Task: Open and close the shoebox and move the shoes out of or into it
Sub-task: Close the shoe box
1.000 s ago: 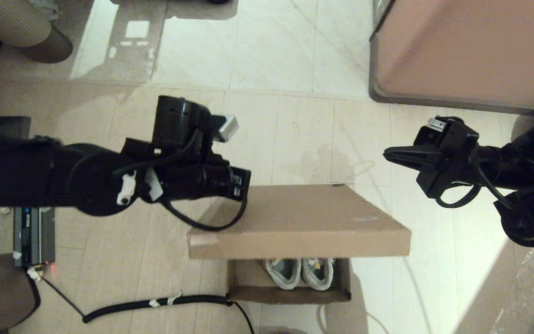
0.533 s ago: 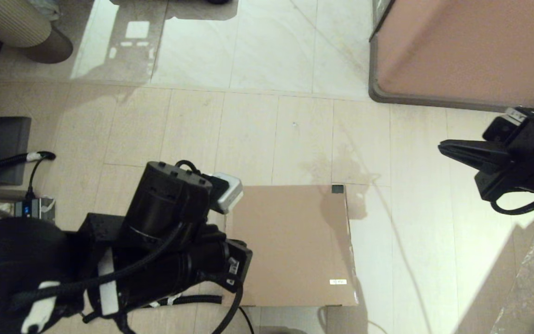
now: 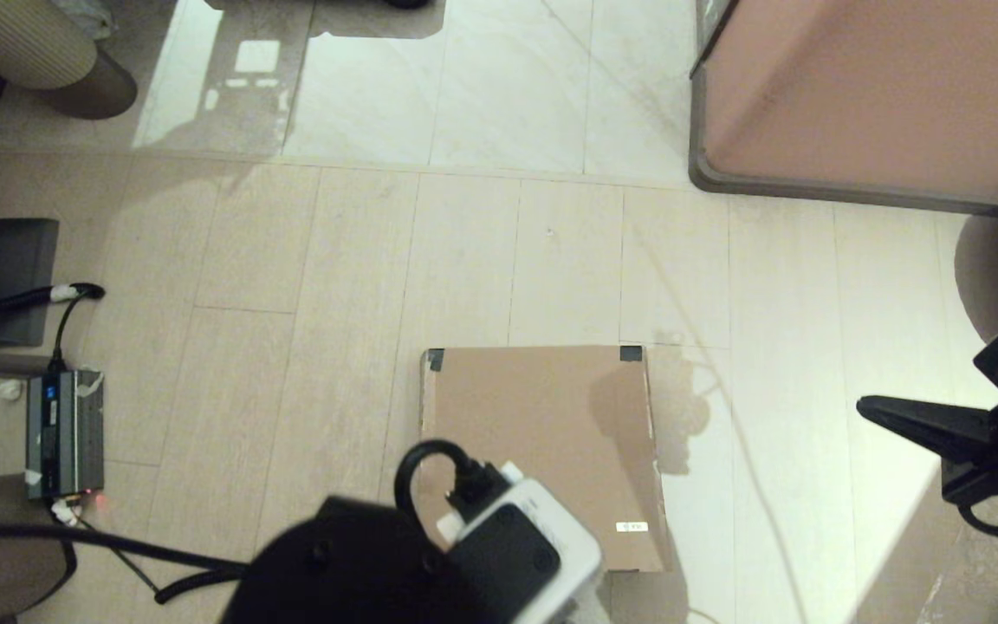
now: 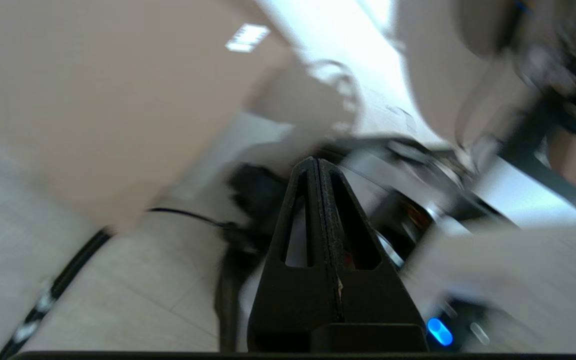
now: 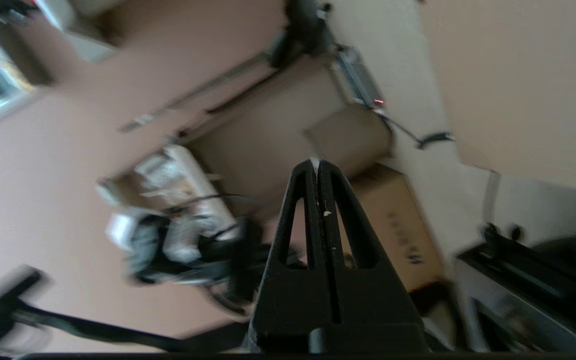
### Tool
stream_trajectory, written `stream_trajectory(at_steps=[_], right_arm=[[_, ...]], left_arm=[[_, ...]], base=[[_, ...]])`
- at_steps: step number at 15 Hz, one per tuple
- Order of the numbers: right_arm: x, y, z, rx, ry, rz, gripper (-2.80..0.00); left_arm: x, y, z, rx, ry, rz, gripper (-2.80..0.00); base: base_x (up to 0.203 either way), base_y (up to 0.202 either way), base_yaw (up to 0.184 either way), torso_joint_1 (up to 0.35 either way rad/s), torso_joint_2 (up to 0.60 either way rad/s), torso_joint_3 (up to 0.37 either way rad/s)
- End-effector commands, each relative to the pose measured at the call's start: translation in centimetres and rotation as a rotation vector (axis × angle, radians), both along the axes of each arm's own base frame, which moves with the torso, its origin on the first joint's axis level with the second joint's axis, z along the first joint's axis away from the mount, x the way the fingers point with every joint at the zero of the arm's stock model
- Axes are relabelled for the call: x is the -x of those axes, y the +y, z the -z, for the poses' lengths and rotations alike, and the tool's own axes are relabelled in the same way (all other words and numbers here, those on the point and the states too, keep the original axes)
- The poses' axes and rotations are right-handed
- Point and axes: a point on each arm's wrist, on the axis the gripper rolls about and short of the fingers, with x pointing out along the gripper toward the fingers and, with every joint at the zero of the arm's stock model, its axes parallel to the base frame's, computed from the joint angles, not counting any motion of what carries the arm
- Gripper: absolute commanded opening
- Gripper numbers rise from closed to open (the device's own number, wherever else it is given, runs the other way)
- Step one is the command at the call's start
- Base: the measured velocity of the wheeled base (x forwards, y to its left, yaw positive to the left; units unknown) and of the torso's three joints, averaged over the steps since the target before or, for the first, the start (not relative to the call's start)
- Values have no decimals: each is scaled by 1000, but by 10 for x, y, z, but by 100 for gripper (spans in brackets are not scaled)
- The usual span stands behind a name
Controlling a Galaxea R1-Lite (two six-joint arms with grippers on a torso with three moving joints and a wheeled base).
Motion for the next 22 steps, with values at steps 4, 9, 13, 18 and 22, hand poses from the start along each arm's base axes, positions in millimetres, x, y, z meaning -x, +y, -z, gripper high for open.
stream_trajectory(at_steps=[4, 9, 13, 18, 22], right_arm=[[37, 11, 45, 301, -159, 242, -280], [49, 13, 59, 832, -217, 526, -280], [86, 29, 39, 861, -378, 521, -280], [152, 38, 43, 934, -364, 558, -280], [187, 33, 74, 1225, -212, 762, -280]], left_arm=[[31, -13, 19, -73, -32, 55, -280], [28, -11, 22, -44, -58, -127, -280], [1, 26, 1, -18, -80, -342, -280], [-40, 109, -17, 57, -69, -821, -280], [-18, 194, -17, 154, -42, -1236, -280]], base=[[0, 0, 0, 0, 0, 0], [0, 0, 0, 0, 0, 0], [0, 0, 0, 0, 0, 0], [0, 0, 0, 0, 0, 0], [0, 0, 0, 0, 0, 0]])
